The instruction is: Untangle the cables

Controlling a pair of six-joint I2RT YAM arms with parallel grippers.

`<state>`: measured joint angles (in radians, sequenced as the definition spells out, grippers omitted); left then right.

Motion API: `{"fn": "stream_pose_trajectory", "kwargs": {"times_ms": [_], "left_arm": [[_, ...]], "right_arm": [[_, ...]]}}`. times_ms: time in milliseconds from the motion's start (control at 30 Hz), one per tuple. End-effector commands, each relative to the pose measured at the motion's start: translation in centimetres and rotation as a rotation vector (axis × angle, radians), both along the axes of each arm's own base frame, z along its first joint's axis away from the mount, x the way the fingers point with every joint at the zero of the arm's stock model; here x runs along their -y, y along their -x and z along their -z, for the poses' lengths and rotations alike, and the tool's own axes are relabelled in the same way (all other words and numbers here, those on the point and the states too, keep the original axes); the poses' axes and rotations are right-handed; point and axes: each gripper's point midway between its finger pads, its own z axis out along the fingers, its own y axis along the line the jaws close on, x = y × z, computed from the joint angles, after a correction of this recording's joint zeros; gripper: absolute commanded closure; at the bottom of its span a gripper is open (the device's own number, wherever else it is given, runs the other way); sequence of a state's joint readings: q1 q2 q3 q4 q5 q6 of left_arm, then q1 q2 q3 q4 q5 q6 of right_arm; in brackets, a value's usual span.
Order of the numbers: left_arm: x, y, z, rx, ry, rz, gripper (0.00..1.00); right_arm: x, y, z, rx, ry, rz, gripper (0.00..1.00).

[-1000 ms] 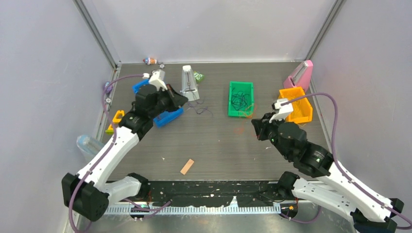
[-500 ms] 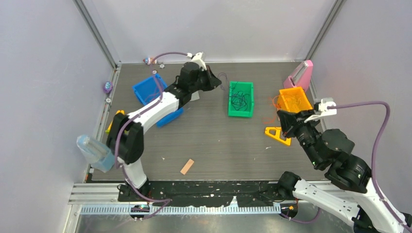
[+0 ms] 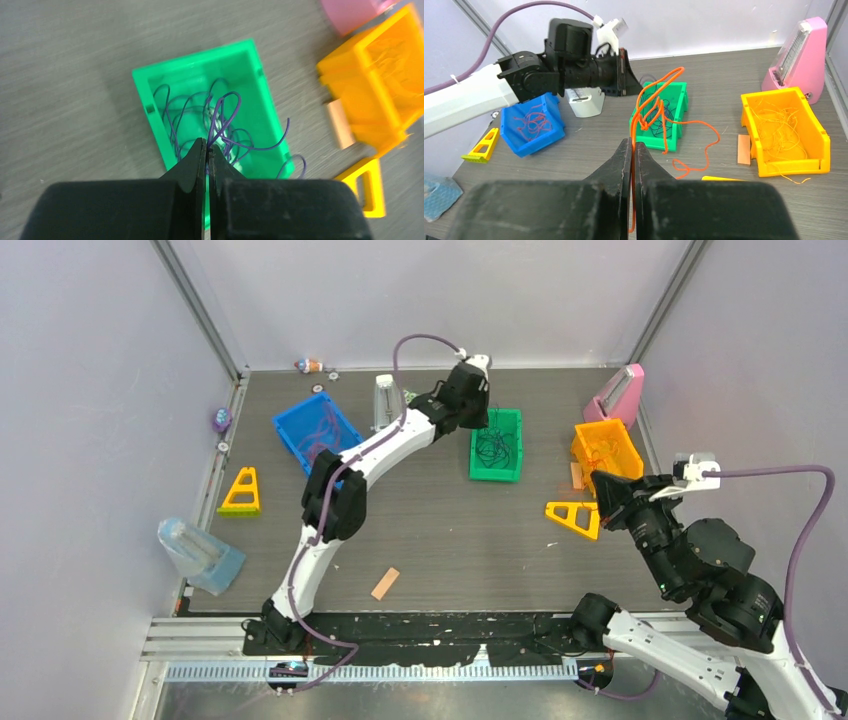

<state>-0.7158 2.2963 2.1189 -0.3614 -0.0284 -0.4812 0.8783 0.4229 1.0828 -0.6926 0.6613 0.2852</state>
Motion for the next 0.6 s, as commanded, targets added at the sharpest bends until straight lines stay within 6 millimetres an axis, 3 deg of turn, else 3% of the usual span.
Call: {"fn": "stream_pose_trajectory", "kwargs": {"times_ms": [0, 167, 267, 400, 567], "left_arm": [[-1.8, 1.5, 3.2, -0.032, -0.251, 0.002, 1.0], [-0.7, 2.8, 5.0, -0.077, -0.314, 0.06, 0.99], [0.0, 3.1, 4.6, -0.086, -0.274, 0.081, 0.81], [-0.2, 3.1, 0.5, -0.021, -0.23, 0.086, 0.49], [-2.3, 4.0, -6.0, 0.043, -0.179, 0.068, 0.29]], "right_arm": [[1.1, 0.2, -0.4, 0.02, -0.007, 0.037, 0.95], [1.1, 0.1, 0.0, 0.014, 0.002, 0.04, 0.95], [0.9, -0.1, 0.0, 0.009, 0.005, 0.039, 0.95], [0.0, -0.3, 0.1, -0.008, 0.025, 0.016, 0.95], [-2.2, -0.9, 1.0, -0.055, 0.083, -0.051, 0.95]]}}
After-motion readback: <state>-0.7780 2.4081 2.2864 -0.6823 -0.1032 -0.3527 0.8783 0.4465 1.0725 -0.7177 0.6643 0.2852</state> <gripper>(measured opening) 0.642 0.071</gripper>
